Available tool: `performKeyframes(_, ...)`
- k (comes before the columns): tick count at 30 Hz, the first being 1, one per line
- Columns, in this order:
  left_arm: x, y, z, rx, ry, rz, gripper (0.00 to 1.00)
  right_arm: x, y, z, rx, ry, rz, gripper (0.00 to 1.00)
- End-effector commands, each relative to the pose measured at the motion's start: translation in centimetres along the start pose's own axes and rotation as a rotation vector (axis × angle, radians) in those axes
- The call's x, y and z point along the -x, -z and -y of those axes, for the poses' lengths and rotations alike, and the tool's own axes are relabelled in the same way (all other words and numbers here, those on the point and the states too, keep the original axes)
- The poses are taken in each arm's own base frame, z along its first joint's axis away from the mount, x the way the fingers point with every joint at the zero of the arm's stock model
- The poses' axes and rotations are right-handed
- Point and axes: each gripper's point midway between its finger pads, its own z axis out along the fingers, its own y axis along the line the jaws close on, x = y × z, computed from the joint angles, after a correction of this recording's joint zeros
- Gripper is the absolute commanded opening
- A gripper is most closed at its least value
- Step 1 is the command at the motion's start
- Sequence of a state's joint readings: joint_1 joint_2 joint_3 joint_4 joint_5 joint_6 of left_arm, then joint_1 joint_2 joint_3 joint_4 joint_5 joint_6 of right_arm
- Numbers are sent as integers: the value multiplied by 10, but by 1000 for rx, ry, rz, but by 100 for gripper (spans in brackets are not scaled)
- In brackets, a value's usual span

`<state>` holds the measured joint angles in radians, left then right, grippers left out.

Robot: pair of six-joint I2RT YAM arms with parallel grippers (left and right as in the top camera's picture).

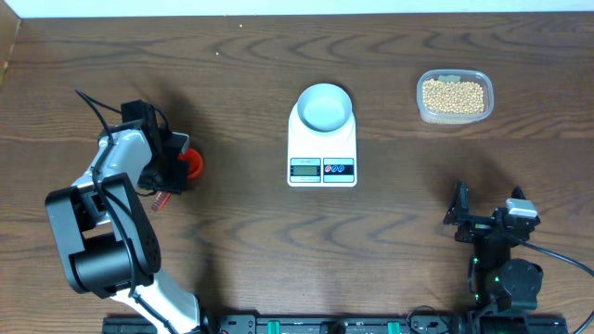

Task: Scoop item into bowl and weigh 50g on scale
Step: 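Lower the left gripper and grasp the red scoop handle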

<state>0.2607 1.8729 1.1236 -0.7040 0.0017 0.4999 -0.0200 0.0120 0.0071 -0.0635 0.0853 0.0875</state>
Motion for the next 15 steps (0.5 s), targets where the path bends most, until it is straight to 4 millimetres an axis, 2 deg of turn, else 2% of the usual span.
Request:
performKeyframes(1,-1,-4,0,3,15,-7,38,0,0,-2,7,-8,1,99)
performKeyframes(10,4,-4,-2,12,77,14,22,0,0,-2,7,-8,1,99)
performKeyframes(15,6,-4,-3,15,109,24,19,0,0,-2,7,-8,1,99)
